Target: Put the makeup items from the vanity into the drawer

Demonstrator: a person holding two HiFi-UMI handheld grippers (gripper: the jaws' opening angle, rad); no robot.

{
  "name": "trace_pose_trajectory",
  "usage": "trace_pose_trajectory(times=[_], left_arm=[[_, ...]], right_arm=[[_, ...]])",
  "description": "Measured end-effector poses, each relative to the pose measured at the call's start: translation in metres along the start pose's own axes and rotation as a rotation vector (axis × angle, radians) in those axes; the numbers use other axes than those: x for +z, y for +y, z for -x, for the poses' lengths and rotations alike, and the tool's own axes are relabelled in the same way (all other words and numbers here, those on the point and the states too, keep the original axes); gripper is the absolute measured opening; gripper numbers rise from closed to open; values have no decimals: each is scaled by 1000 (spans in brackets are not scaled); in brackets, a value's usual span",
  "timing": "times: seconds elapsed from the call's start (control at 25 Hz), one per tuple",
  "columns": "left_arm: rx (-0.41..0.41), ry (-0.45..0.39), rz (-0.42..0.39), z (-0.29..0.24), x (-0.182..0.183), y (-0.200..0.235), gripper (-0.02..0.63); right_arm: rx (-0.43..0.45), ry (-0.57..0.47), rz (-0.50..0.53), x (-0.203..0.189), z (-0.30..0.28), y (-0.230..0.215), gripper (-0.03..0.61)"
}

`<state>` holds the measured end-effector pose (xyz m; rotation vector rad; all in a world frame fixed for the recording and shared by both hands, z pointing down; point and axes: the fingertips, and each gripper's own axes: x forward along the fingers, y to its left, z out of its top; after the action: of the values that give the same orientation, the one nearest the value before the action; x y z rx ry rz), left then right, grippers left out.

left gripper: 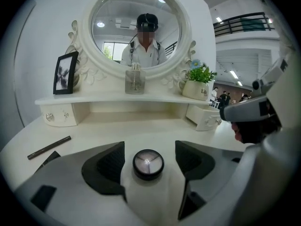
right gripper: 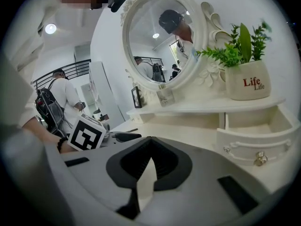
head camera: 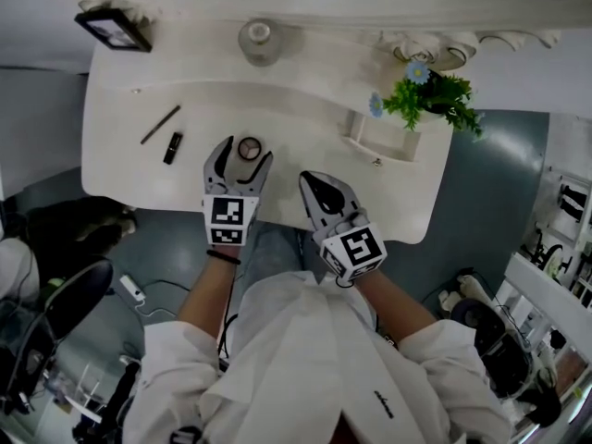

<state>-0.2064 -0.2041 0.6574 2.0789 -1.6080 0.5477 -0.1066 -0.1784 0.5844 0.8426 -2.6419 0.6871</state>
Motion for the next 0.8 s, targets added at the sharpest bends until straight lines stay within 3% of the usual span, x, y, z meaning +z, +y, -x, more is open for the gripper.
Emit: trace_pose_trajectory(times=[0.56, 0.8], left_arm=[[29, 102, -76, -15, -19, 3, 339], [58, 137, -107, -17, -21, 8, 252]], right_arm=[[8, 16, -32, -11, -14, 2, 17], [0, 10, -35, -11, -10, -3, 17]])
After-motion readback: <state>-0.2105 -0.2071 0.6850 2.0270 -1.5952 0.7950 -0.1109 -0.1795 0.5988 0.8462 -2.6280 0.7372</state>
